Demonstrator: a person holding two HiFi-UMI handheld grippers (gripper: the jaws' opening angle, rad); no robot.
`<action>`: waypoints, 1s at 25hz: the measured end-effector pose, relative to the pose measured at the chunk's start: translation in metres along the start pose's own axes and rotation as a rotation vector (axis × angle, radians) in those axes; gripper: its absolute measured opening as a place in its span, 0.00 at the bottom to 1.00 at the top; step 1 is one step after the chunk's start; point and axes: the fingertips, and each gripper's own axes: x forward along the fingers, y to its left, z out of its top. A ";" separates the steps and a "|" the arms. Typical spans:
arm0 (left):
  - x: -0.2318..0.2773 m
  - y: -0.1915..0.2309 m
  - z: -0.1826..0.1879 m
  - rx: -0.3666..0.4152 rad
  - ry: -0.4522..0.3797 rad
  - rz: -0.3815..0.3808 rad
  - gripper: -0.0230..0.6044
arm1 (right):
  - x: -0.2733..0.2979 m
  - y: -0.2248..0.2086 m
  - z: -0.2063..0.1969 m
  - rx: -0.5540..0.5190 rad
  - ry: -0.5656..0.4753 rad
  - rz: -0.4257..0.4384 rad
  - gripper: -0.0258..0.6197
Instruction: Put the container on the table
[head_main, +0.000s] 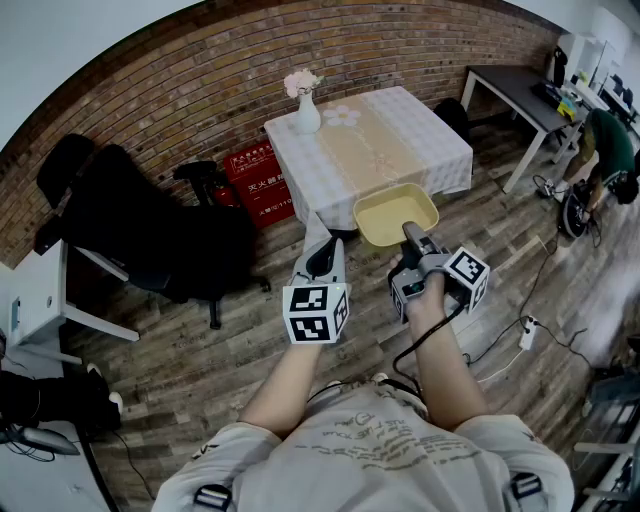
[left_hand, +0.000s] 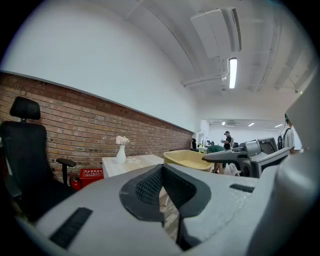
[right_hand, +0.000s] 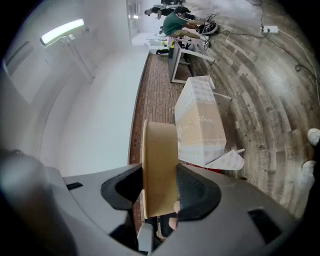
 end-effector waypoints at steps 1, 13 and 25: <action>-0.001 -0.001 0.000 -0.001 -0.001 -0.002 0.05 | 0.000 0.001 -0.001 -0.007 0.006 0.006 0.34; -0.009 0.007 -0.002 0.000 0.004 -0.014 0.05 | 0.008 0.000 -0.019 0.030 0.032 0.049 0.34; -0.018 0.040 -0.009 0.000 0.007 -0.002 0.05 | 0.021 -0.009 -0.041 0.054 0.033 0.052 0.34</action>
